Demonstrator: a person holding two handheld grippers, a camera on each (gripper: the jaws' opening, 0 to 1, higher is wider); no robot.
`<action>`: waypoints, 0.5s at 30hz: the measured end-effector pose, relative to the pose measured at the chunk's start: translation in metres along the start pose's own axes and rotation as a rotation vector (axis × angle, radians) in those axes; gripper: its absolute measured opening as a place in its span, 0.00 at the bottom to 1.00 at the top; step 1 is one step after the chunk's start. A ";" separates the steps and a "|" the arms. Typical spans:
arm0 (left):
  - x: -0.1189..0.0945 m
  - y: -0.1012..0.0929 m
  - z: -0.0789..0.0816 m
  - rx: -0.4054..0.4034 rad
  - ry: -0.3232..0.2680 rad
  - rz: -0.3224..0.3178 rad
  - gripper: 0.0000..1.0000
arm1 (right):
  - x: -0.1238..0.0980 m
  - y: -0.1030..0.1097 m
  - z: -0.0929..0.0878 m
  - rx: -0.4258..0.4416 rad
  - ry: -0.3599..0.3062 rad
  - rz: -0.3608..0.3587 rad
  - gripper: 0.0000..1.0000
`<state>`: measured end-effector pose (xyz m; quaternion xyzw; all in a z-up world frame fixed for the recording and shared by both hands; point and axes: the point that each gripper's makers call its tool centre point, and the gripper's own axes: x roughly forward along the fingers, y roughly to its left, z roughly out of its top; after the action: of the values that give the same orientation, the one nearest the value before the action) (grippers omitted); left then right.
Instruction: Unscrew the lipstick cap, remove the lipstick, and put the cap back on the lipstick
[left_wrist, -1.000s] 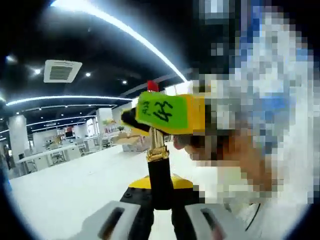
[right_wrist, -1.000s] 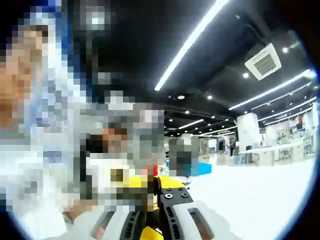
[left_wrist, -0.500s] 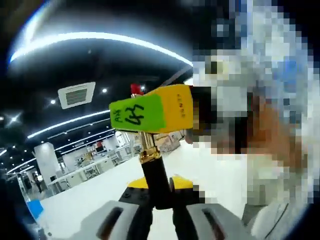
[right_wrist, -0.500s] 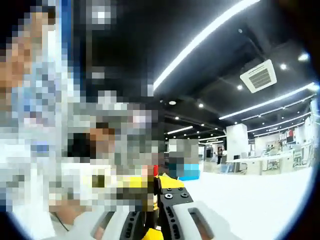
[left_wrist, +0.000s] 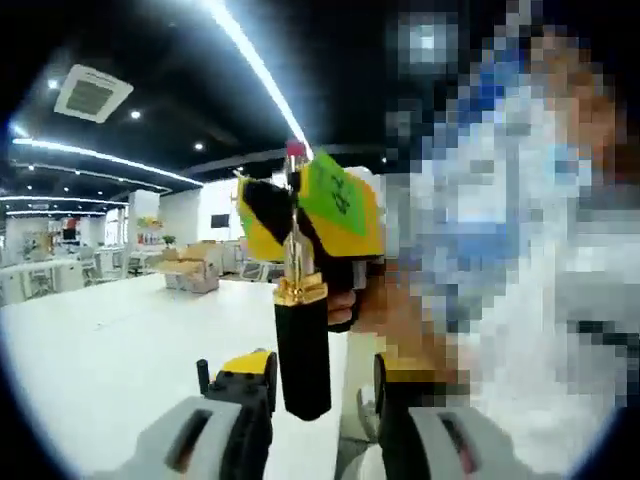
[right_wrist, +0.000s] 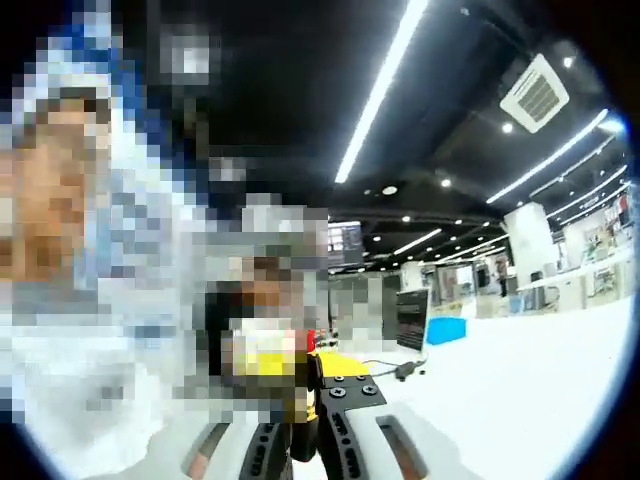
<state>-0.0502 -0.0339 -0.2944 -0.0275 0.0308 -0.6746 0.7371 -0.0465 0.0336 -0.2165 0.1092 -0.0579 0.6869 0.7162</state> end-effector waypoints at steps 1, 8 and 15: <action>0.000 -0.004 0.002 -0.018 -0.012 -0.023 0.40 | 0.000 0.002 0.001 0.005 -0.006 0.011 0.06; -0.004 -0.025 0.014 -0.134 -0.080 -0.170 0.24 | -0.003 0.022 0.007 0.093 -0.049 0.147 0.06; -0.002 -0.035 0.014 -0.186 -0.081 -0.226 0.13 | -0.002 0.031 0.008 0.114 -0.058 0.189 0.06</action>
<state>-0.0837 -0.0351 -0.2777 -0.1260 0.0600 -0.7458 0.6514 -0.0773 0.0313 -0.2069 0.1636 -0.0494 0.7501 0.6388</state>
